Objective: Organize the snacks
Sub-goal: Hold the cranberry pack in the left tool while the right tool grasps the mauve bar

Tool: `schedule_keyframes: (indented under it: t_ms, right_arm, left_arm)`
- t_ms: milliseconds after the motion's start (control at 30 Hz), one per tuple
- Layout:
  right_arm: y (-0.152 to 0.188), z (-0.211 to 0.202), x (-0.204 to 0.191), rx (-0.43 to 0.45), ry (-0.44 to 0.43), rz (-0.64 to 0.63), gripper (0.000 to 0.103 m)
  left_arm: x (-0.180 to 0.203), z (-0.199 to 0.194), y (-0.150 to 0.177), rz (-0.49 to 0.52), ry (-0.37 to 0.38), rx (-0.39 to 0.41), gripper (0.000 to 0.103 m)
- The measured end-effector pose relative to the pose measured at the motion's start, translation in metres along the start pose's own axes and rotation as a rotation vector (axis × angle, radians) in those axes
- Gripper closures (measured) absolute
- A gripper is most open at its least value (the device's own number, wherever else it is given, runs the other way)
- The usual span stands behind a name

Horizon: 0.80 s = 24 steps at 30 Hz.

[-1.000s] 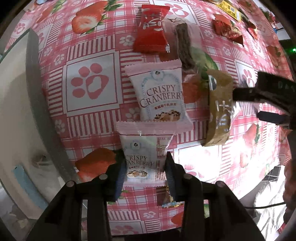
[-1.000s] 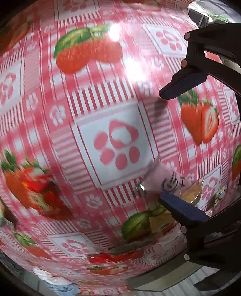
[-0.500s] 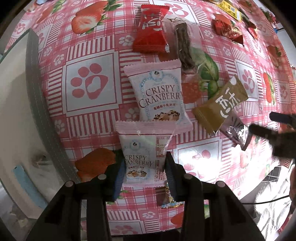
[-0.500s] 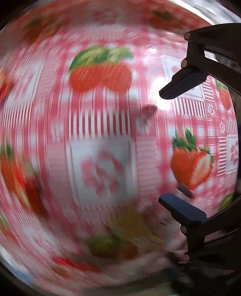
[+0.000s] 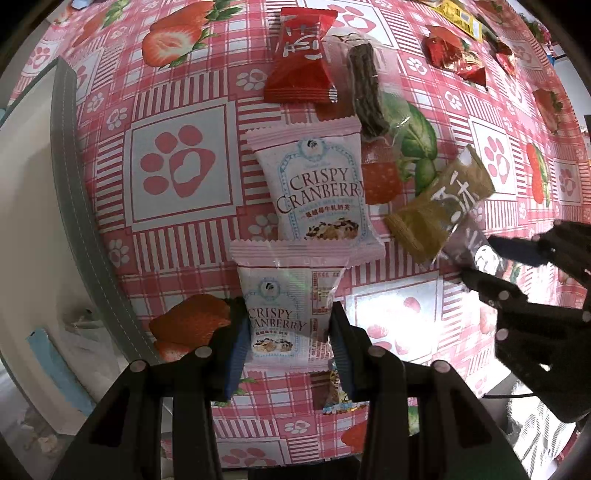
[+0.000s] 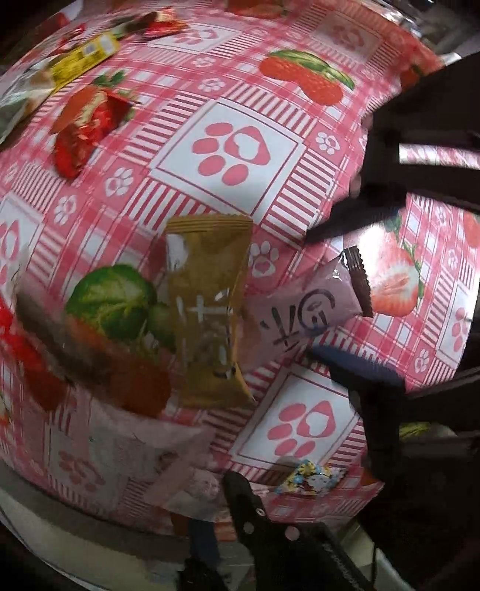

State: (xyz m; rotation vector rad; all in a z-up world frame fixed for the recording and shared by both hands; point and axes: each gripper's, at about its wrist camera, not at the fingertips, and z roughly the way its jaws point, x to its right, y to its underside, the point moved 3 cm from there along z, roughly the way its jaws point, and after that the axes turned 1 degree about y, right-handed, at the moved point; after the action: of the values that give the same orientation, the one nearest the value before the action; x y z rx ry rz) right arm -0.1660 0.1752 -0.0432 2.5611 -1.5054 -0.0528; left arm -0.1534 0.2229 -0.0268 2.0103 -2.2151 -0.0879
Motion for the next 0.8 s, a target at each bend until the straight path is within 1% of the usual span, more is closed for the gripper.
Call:
schedule_keyframes:
  t_ms: [33, 67, 100, 133, 167, 300, 467, 533, 567, 600, 633, 700, 733, 767, 800]
  right_arm:
    - [0.001, -0.005, -0.002, -0.003, -0.012, 0.002, 0.072]
    - [0.002, -0.007, -0.004, -0.004, -0.027, 0.012, 0.074]
    - [0.004, -0.012, 0.007, -0.005, -0.041, 0.021, 0.075]
    - [0.006, -0.015, 0.007, -0.004, -0.074, 0.045, 0.076]
    - [0.011, -0.018, 0.007, 0.001, -0.11, 0.069, 0.076]
    - [0.024, -0.033, 0.033, 0.024, -0.186, 0.14, 0.076]
    - [0.034, -0.056, 0.061, 0.053, -0.252, 0.209, 0.076]
    - [0.033, -0.067, 0.074, 0.062, -0.261, 0.218, 0.076]
    - [0.033, -0.072, 0.075, 0.069, -0.257, 0.217, 0.077]
    - [0.035, -0.078, 0.084, 0.072, -0.25, 0.213, 0.077]
    - [0.035, -0.095, 0.096, 0.072, -0.242, 0.209, 0.076]
    - [0.036, -0.099, 0.098, 0.056, -0.21, 0.211, 0.076]
    - [0.035, -0.095, 0.095, 0.035, -0.197, 0.21, 0.075]
    - [0.034, -0.09, 0.095, 0.01, -0.184, 0.203, 0.063]
    - [0.031, -0.067, 0.1, 0.003, -0.167, 0.196, 0.05]
  left_arm:
    - [-0.001, -0.001, 0.0, 0.0, 0.005, -0.003, 0.059]
    - [-0.001, -0.003, 0.0, 0.0, 0.008, -0.003, 0.059]
    - [-0.002, -0.006, 0.0, 0.0, 0.011, 0.002, 0.059]
    - [-0.002, -0.008, 0.001, 0.001, 0.015, 0.006, 0.059]
    - [-0.002, -0.012, 0.001, 0.005, 0.02, 0.014, 0.059]
    - [-0.002, -0.028, 0.003, 0.013, 0.04, 0.035, 0.059]
    - [-0.003, -0.047, 0.005, 0.009, 0.063, 0.06, 0.059]
    - [-0.006, -0.055, 0.006, 0.008, 0.067, 0.072, 0.059]
    - [-0.007, -0.057, 0.006, 0.007, 0.069, 0.075, 0.059]
    - [-0.009, -0.061, 0.006, 0.006, 0.069, 0.079, 0.059]
    - [-0.011, -0.062, 0.006, 0.006, 0.068, 0.083, 0.059]
    - [-0.014, -0.07, 0.006, 0.0, 0.07, 0.093, 0.059]
    - [-0.017, -0.072, 0.006, -0.002, 0.071, 0.097, 0.059]
    - [-0.018, -0.076, 0.006, -0.005, 0.07, 0.103, 0.059]
    - [-0.017, -0.078, 0.001, -0.009, 0.066, 0.108, 0.059]
